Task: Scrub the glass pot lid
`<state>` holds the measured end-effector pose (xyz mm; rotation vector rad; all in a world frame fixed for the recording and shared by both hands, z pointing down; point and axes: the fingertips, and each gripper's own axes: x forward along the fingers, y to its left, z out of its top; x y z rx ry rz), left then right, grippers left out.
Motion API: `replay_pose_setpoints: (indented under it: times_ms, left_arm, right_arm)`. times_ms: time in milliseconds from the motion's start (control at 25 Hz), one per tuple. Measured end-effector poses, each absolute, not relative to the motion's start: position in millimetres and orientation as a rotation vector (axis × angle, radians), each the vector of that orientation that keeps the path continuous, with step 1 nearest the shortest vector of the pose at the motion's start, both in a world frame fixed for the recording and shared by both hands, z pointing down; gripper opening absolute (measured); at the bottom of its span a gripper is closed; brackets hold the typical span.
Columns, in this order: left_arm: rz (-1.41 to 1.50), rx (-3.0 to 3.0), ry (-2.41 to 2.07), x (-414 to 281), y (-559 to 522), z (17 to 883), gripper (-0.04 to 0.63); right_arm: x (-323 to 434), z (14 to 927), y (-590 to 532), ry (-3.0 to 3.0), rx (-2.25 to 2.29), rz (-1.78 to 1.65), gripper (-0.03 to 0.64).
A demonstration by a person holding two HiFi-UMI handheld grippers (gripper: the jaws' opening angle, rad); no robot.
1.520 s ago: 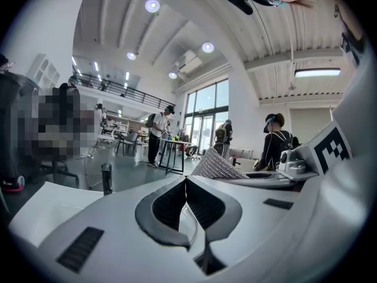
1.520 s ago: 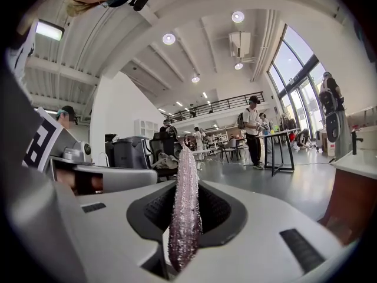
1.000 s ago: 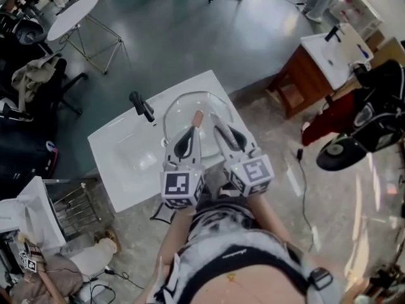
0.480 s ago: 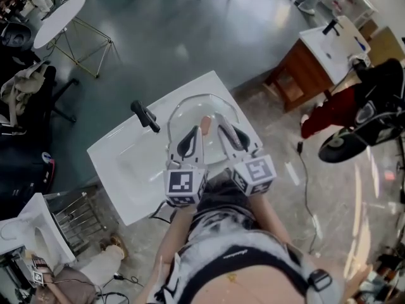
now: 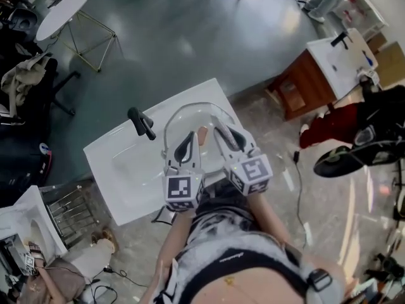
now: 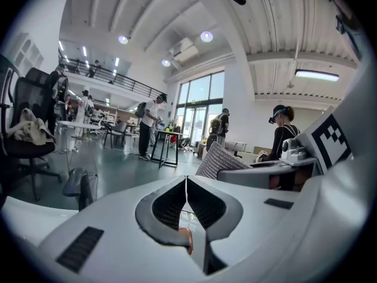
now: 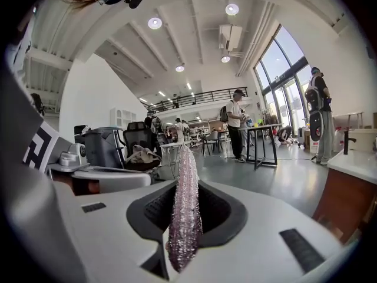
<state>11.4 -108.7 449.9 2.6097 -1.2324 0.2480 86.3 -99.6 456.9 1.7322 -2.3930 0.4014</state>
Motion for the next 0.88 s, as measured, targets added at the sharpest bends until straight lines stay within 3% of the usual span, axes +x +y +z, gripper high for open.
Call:
replay_pose_setpoints:
  times_ms: [600, 880]
  left_arm:
    - [0.359, 2.558, -1.250, 37, -123, 492, 0.012]
    - [0.430, 2.547, -1.214, 42, -126, 518, 0.054]
  right_arm:
    - [106, 487, -116, -2.360, 1.622, 0.415, 0.084]
    - [111, 502, -122, -2.319, 1.631, 0.465, 0.083]
